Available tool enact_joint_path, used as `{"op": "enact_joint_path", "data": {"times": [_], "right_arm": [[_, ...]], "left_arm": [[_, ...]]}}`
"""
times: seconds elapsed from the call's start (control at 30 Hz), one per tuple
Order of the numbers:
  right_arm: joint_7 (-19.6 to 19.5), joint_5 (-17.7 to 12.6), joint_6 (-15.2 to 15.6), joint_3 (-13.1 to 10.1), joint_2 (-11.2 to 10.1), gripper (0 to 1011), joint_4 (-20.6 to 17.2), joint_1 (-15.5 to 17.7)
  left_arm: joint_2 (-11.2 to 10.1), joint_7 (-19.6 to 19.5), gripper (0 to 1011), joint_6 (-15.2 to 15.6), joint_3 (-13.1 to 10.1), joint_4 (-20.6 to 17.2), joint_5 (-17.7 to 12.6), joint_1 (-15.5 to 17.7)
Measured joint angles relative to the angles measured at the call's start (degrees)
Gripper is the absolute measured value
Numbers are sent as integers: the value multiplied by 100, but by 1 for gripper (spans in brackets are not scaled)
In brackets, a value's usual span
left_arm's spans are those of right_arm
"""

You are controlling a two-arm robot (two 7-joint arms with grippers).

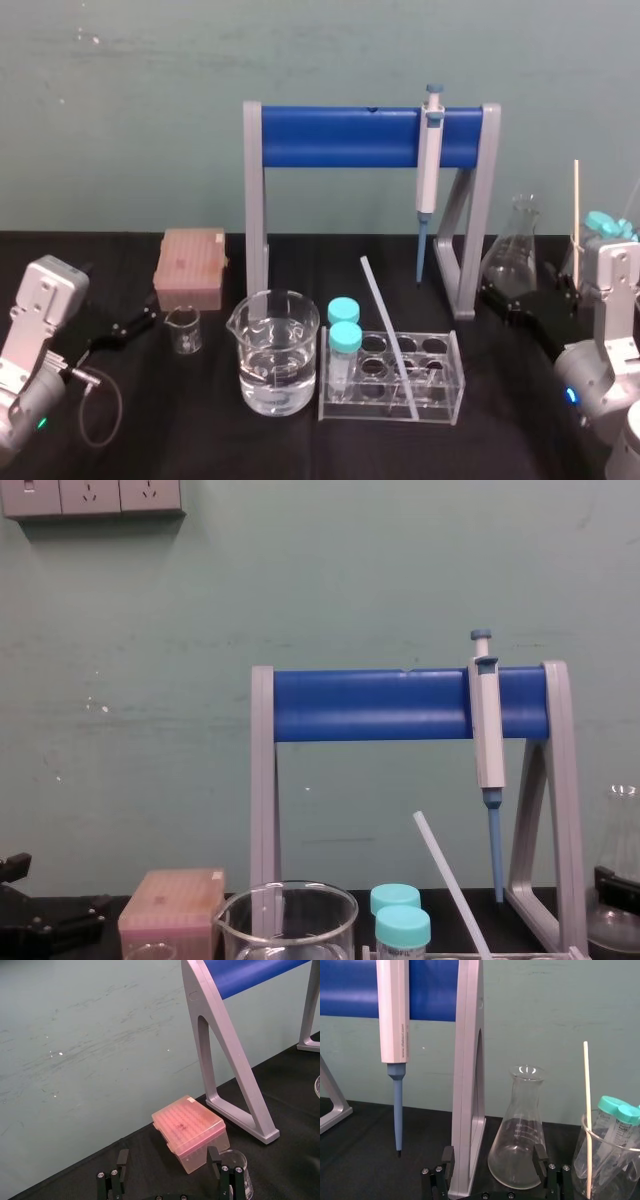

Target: Pick up the stirring rod with one hand, then place it down.

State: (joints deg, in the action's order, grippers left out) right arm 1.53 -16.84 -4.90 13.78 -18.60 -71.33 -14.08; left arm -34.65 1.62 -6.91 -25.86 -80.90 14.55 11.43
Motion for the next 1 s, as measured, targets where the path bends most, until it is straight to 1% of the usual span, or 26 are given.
{"op": "enact_joint_path", "data": {"times": [1.0], "right_arm": [[57, -34, -52, 20, -30, 1000, -50, -12]], "left_arm": [[0, 0, 1000, 0, 0, 0, 0, 0]]}}
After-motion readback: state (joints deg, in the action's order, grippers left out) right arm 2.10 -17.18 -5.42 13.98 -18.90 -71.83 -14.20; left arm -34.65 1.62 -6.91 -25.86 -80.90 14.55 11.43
